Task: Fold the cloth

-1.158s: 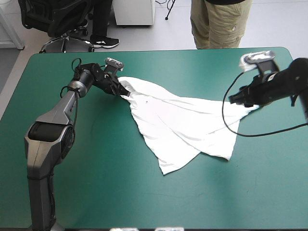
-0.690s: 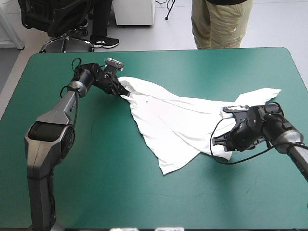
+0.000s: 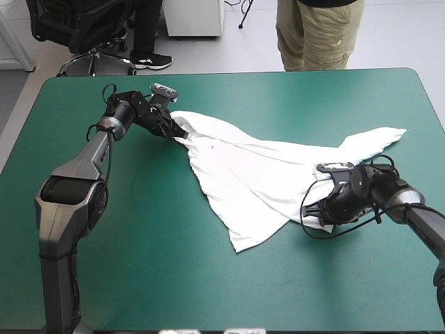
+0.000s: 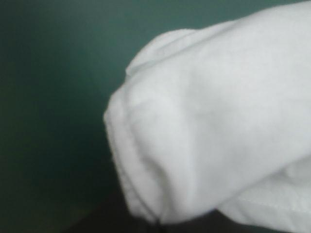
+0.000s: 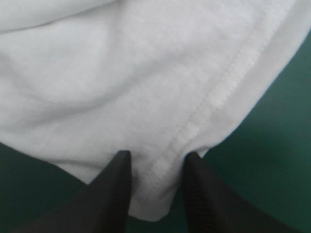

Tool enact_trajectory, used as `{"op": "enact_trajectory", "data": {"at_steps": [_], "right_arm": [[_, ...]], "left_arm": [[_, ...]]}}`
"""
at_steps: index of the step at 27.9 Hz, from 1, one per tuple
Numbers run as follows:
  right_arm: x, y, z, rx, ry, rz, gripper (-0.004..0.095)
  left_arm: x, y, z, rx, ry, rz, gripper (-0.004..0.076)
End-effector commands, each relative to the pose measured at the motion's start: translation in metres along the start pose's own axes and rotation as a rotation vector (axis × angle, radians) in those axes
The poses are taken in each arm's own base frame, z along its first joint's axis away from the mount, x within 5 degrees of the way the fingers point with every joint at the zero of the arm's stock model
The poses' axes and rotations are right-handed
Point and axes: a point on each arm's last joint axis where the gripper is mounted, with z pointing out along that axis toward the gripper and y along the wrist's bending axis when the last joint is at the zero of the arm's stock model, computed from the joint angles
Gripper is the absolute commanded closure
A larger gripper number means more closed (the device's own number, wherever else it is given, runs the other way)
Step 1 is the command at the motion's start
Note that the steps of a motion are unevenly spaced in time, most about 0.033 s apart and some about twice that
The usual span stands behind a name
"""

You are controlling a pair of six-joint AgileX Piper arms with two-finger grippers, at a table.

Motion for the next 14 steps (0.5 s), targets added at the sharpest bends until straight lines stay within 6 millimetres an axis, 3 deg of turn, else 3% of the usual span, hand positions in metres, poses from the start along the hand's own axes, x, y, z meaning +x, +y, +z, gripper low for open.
{"op": "enact_trajectory", "data": {"at_steps": [1, 4, 7, 9, 14], "right_arm": [[-0.002, 0.004, 0.009, -0.064, 0.004, -0.036, 0.0907], [-0.006, 0.010, -0.001, -0.116, -0.063, -0.039, 0.0907], [-0.009, 0.018, -0.034, -0.152, -0.146, -0.057, 0.0907], [-0.011, 0.027, -0.071, -0.203, -0.234, -0.098, 0.0907], [-0.009, 0.056, -0.196, -0.369, -0.620, -0.231, 0.0908]], "left_arm": [[-0.011, -0.003, -0.024, -0.003, -0.040, 0.001, 0.0733], [-0.013, -0.007, -0.034, 0.035, -0.044, -0.021, 0.0733], [-0.017, -0.014, -0.058, 0.069, -0.058, -0.028, 0.0733], [-0.021, -0.018, -0.077, 0.064, -0.082, -0.026, 0.0733], [-0.030, -0.024, -0.131, -0.002, -0.169, 0.009, 0.0733]]}}
